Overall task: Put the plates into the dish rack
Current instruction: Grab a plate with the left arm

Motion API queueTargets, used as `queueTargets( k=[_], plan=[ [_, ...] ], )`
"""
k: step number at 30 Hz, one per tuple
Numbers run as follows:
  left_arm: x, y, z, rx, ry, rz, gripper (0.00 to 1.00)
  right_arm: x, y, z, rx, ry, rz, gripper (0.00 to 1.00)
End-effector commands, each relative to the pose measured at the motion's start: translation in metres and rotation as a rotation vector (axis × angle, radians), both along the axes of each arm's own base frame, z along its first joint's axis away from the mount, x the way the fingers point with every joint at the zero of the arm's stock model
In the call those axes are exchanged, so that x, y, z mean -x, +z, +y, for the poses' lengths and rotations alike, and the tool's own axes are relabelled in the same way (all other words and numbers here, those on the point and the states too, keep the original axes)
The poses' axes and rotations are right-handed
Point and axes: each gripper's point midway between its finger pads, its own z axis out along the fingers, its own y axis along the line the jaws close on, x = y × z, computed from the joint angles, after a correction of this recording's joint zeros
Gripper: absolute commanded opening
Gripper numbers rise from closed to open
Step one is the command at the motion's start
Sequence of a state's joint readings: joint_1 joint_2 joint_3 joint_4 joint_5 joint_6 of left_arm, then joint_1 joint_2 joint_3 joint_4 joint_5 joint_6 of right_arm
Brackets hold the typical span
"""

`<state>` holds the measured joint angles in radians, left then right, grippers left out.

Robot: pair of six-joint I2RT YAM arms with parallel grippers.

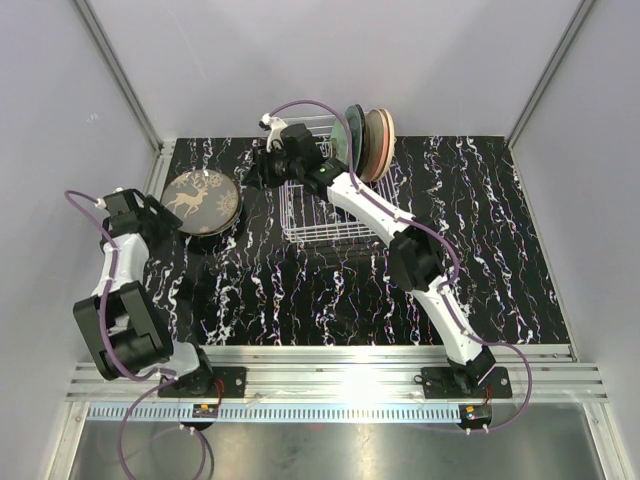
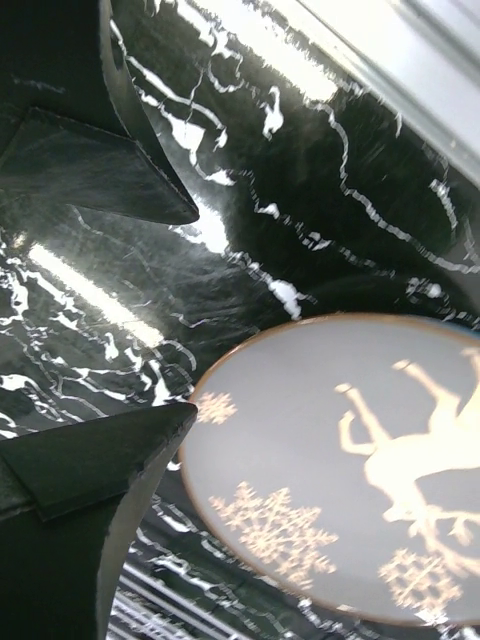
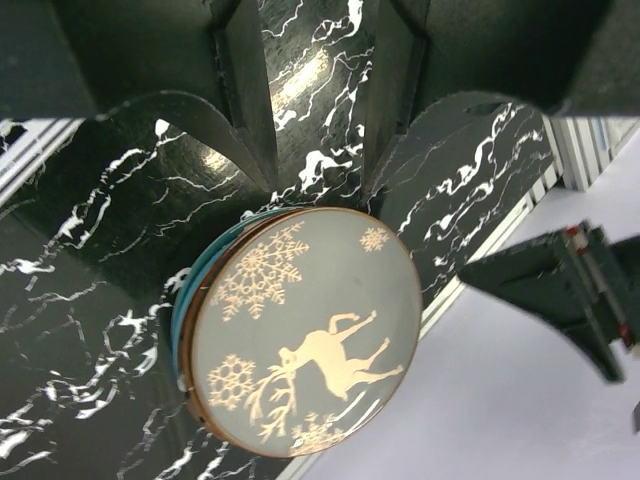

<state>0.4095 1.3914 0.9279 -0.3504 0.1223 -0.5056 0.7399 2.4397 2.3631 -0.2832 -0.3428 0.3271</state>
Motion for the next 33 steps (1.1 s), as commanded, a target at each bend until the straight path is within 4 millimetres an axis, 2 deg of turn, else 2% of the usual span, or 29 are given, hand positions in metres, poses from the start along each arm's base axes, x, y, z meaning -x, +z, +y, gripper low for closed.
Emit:
queueTargets(
  k=[1,2,3,4,9,11,12,17,18,22,24,32,33],
  plan=[
    [-0.015,0.015,0.022,-0.044,0.066,-0.038,0.74,0.019,0.054,0.01,-0.079,0.114,-0.127,0.46],
    [-0.015,0.014,0.023,-0.039,0.071,-0.035,0.74,0.022,0.052,0.01,-0.076,0.125,-0.129,0.46],
    [-0.016,0.015,0.025,-0.044,0.081,-0.04,0.74,0.024,0.061,0.009,-0.09,0.134,-0.145,0.46],
    [-0.017,0.016,0.026,-0.046,0.092,-0.046,0.74,0.03,0.05,0.008,-0.081,0.158,-0.128,0.46],
    [-0.035,0.026,0.033,-0.056,0.099,-0.1,0.74,0.046,0.05,0.011,-0.129,0.232,-0.099,0.46],
    [-0.039,0.019,0.035,-0.051,0.096,-0.077,0.74,0.048,0.05,0.009,-0.133,0.252,-0.09,0.46],
    [-0.043,0.021,0.037,-0.055,0.095,-0.085,0.74,0.047,0.054,0.008,-0.141,0.25,-0.098,0.45],
    [-0.06,0.004,0.03,0.019,0.058,-0.081,0.74,0.049,0.053,0.003,-0.142,0.252,-0.101,0.46],
    [-0.064,0.005,0.028,0.03,0.051,-0.086,0.74,0.049,0.057,0.002,-0.152,0.252,-0.111,0.46],
    [-0.078,-0.001,0.024,0.023,0.021,-0.065,0.73,0.046,0.049,-0.002,-0.154,0.255,-0.094,0.46],
    [-0.081,0.001,0.023,0.009,0.018,-0.063,0.73,0.046,0.045,-0.002,-0.155,0.254,-0.084,0.46],
    [-0.08,-0.02,0.024,-0.007,0.019,-0.007,0.72,0.037,0.035,-0.01,-0.164,0.24,-0.043,0.45],
    [-0.08,-0.022,0.024,-0.005,0.019,-0.002,0.72,0.034,0.039,-0.01,-0.18,0.24,-0.06,0.45]
  ],
)
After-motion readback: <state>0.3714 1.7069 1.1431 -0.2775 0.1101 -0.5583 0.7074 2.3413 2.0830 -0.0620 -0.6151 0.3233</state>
